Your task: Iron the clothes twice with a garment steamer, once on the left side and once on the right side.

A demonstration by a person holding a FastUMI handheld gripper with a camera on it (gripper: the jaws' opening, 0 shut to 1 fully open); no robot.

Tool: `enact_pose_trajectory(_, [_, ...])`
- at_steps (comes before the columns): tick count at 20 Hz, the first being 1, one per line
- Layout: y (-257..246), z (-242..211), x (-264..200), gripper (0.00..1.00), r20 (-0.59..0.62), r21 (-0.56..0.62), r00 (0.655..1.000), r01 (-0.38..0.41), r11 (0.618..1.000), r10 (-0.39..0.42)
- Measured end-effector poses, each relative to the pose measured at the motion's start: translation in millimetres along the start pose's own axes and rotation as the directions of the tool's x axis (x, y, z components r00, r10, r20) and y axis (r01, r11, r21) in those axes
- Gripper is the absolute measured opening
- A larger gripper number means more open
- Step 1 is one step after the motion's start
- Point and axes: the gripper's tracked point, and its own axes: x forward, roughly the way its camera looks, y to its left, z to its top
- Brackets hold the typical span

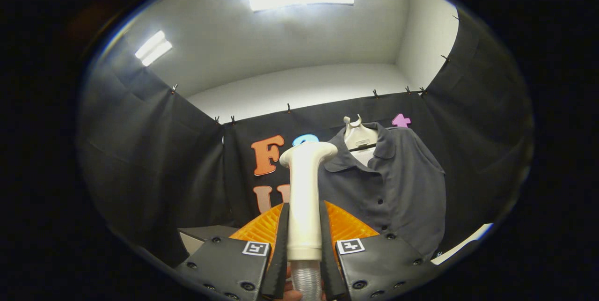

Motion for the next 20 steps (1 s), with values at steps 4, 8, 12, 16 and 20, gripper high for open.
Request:
enact_pose_trajectory(4, [-3.0,0.1,1.9,0.41,0.007,-0.023,1.000,0.025,0.999,-0.025])
enact_pose_trajectory(8, [-25.9,9.6,1.6,0.48,0.037,-0.043,0.993,0.110,0.993,-0.109])
enact_pose_trajectory(12, [-23.3,-6.9,7.5,0.48,-0.013,-0.015,0.996,0.083,0.996,-0.083])
enact_pose_trajectory(16, [-27.7,-37.3,22.2,0.42,-0.087,-0.006,0.994,0.059,0.998,-0.059])
enact_pose_trajectory(20, [-64.4,-63.7,46.5,0.42,-0.116,-0.069,0.985,0.117,0.991,-0.125])
